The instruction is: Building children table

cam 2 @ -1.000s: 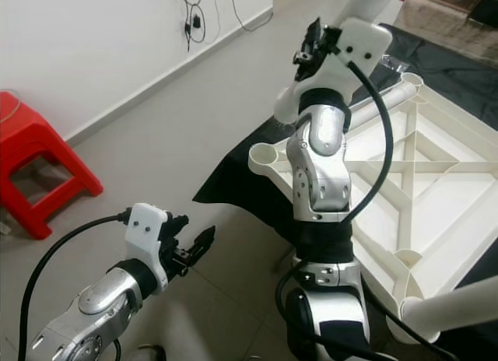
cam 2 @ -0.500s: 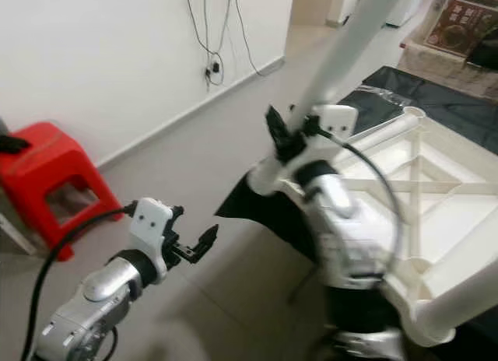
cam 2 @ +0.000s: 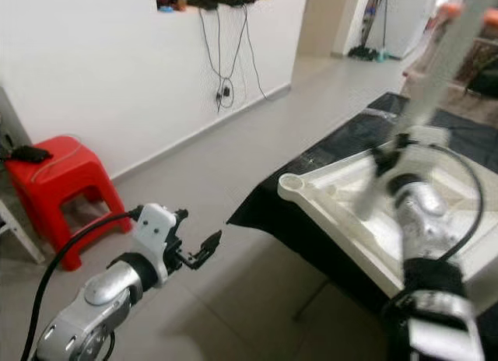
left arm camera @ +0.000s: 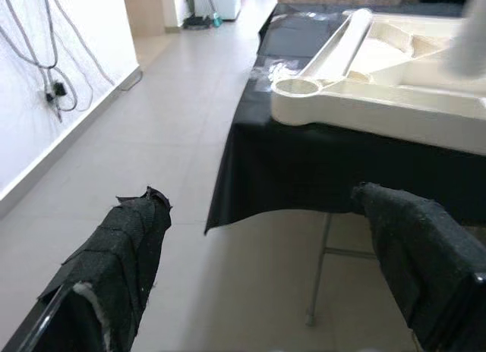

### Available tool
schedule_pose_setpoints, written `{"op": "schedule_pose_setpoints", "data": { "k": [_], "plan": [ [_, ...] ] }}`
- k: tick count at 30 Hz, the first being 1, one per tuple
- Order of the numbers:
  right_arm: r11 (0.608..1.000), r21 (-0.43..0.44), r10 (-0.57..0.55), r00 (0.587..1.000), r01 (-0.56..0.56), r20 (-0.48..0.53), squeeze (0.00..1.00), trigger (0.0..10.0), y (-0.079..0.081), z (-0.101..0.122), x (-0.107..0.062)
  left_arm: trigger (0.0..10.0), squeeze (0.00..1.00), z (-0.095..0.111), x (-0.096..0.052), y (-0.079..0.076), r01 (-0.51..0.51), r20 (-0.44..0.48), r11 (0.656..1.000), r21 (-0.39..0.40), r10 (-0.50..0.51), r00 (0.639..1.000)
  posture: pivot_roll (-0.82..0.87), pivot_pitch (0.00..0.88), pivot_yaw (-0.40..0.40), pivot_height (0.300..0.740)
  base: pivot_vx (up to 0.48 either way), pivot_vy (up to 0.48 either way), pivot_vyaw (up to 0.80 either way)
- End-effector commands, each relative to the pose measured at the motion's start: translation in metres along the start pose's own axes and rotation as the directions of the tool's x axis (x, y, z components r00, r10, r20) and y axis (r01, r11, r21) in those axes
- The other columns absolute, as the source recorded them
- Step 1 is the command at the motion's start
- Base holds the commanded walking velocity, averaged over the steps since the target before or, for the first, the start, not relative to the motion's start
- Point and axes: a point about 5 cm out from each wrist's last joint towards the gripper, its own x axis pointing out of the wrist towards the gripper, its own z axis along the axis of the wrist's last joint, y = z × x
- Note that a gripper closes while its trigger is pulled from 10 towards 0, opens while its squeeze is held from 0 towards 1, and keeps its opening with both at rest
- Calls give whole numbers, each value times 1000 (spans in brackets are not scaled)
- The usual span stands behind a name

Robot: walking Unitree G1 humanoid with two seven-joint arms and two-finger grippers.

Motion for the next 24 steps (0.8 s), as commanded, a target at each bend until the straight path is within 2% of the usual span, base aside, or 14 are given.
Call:
{"op": "schedule_pose_setpoints", "data": {
  "k": [1, 2, 5, 8, 9, 11, 12, 15, 16, 18, 19, 21, 22, 24],
  "plan": [
    [998, 4, -61, 998, 61, 18, 0, 10000, -15, 1, 0, 10000, 0, -4, -1, 0, 1, -10, 1000, 12, -1, 1000, 178, 0, -83, 740, 0, 0, 0],
    [998, 4, -61, 998, 61, 18, 0, 10000, -15, 1, 0, 10000, 0, -4, -1, 0, 1, -10, 1000, 12, -1, 1000, 178, 0, -83, 740, 0, 0, 0],
    [994, -24, -110, 993, 111, 36, 0, 10000, -43, 4, -3, 10000, 0, -4, -2, 1, 2, -8, 1000, 18, -2, 1000, 177, 0, -83, 740, 0, 0, 0],
    [990, -37, -138, 990, 139, 34, 0, 10000, -56, 4, -5, 10000, 0, -4, -2, 1, 2, -7, 1000, 20, -2, 1000, 177, 0, -83, 740, 0, 0, 0],
    [971, -100, -212, 976, 215, 38, 0, 10000, -76, 4, -10, 10000, 0, -4, -1, 2, 4, -5, 1000, 22, -3, 1000, 168, 0, -80, 740, 0, 0, 0],
    [971, -100, -212, 976, 215, 38, 0, 10000, -76, 4, -10, 10000, 0, -4, -1, 2, 4, -5, 1000, 22, -3, 1000, 168, 0, -80, 740, 0, 0, 0],
    [956, -127, -260, 964, 265, 49, 0, 10000, -88, 4, -13, 10000, 0, -4, 1, 2, 7, -1, 1000, 22, -7, 1000, 162, 0, -76, 740, 0, 0, 0],
    [959, -113, -251, 965, 259, 78, 0, 10000, -87, 8, -13, 10000, 0, -3, 3, 1, 12, 2, 1000, 25, -12, 1000, 163, 0, -77, 740, 0, 0, 0],
    [973, -81, -206, 972, 216, 113, 0, 10000, -74, 10, -10, 10000, 0, -4, 4, 1, 16, 5, 1000, 26, -16, 1000, 163, 0, -77, 740, 0, 0, 0],
    [999, 25, -41, 982, 37, 186, 0, 10000, -30, 13, -6, 10000, 0, -3, 5, 1, 17, 10, 999, 28, -17, 1000, 165, 0, -81, 740, 0, 0, 0],
    [999, 25, -41, 982, 37, 186, 0, 10000, -30, 13, -6, 10000, 0, -3, 5, 1, 17, 10, 999, 28, -17, 1000, 165, 0, -81, 740, 0, 0, 0],
    [987, 65, 127, 960, -147, 249, 0, 10000, 18, 16, -14, 10000, 0, -3, 6, 2, 9, 13, 1000, 30, -10, 1000, 167, 0, -78, 740, 0, 0, 0],
    [987, 65, 127, 960, -147, 249, 0, 10000, 18, 16, -14, 10000, 0, -3, 6, 2, 9, 13, 1000, 30, -10, 1000, 167, 0, -78, 740, 0, 0, 0],
    [962, 83, 227, 932, -259, 282, 0, 10000, 53, 17, -25, 10000, 0, -3, 6, 3, 4, 16, 1000, 30, -4, 1000, 167, 0, -80, 740, 0, 0, 0]
  ]
}}
